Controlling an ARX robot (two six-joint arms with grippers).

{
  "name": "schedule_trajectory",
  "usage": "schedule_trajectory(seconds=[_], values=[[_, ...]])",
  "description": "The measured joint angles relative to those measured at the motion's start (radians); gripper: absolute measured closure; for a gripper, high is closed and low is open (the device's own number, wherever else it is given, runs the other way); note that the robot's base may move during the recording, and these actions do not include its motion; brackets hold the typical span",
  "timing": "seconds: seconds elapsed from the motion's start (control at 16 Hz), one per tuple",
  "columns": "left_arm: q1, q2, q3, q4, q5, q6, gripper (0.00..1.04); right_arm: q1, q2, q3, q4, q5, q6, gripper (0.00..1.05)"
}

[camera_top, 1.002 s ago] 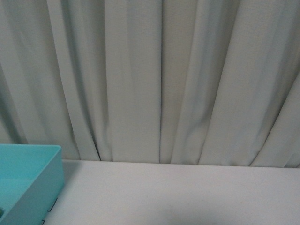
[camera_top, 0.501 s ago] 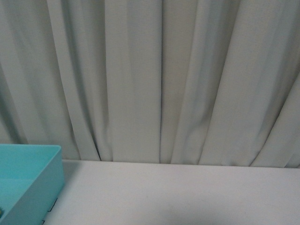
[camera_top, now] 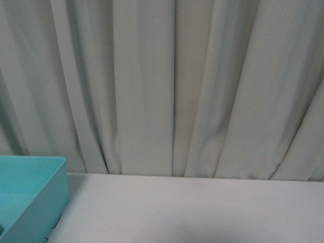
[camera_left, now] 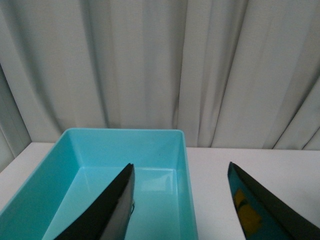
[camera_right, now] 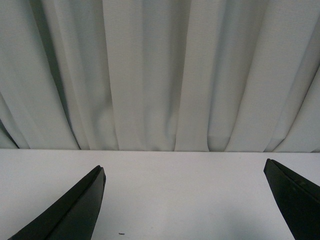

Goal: Wind up and store yellow beetle toy

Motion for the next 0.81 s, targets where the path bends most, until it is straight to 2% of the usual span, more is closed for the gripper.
schedule_trajectory(seconds=[0.25, 0.38, 0.44, 0.81], values=[[0.000, 0.000, 0.000, 0.000, 0.000, 0.000, 0.31, 0.000, 0.000, 0.000, 0.000, 0.000, 0.000, 0.07], [0.000, 0.000, 0.000, 0.000, 0.000, 0.000, 0.10, 0.000, 0.000, 0.000, 0.000, 0.000, 0.000, 0.07], [0.000, 0.000, 0.000, 0.000, 0.000, 0.001, 0.07, 0.000, 0.000, 0.000, 0.000, 0.000, 0.000, 0.07], [0.000, 0.000, 0.000, 0.000, 0.000, 0.000, 0.07, 0.000, 0.000, 0.000, -0.001, 0.000, 0.000, 0.07]])
